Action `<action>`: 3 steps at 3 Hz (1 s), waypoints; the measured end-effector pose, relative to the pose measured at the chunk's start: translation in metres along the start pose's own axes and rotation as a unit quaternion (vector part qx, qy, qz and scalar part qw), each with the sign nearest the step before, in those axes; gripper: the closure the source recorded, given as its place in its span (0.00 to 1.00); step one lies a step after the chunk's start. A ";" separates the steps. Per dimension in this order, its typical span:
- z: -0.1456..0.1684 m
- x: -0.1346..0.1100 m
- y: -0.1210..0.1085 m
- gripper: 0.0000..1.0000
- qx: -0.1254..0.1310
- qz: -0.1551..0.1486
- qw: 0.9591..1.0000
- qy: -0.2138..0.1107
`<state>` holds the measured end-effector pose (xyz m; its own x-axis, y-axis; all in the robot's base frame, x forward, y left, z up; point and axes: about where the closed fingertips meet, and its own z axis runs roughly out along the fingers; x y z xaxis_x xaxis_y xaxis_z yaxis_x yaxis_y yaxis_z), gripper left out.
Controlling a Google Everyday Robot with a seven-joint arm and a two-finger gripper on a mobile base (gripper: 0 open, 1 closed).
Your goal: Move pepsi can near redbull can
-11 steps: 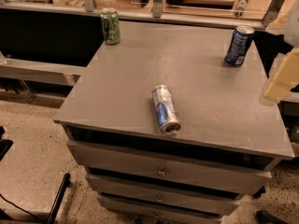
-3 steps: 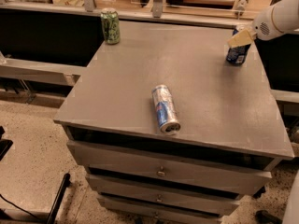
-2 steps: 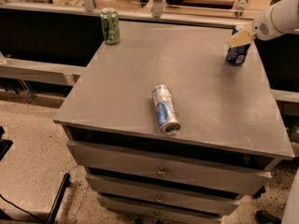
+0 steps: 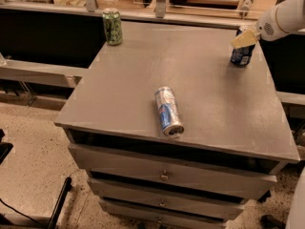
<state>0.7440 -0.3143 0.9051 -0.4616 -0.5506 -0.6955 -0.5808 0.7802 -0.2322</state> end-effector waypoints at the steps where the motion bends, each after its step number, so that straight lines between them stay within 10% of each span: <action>1: 0.000 0.000 0.000 1.00 0.000 0.000 1.000 0.000; 3: -0.034 -0.014 0.030 1.00 -0.045 0.013 0.998 -0.034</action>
Offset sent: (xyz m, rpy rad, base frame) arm -0.1459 0.0551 0.1491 0.4552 0.0188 0.2486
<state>0.7106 -0.2934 0.9308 -0.4335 -0.5065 -0.7453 -0.6277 0.7632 -0.1535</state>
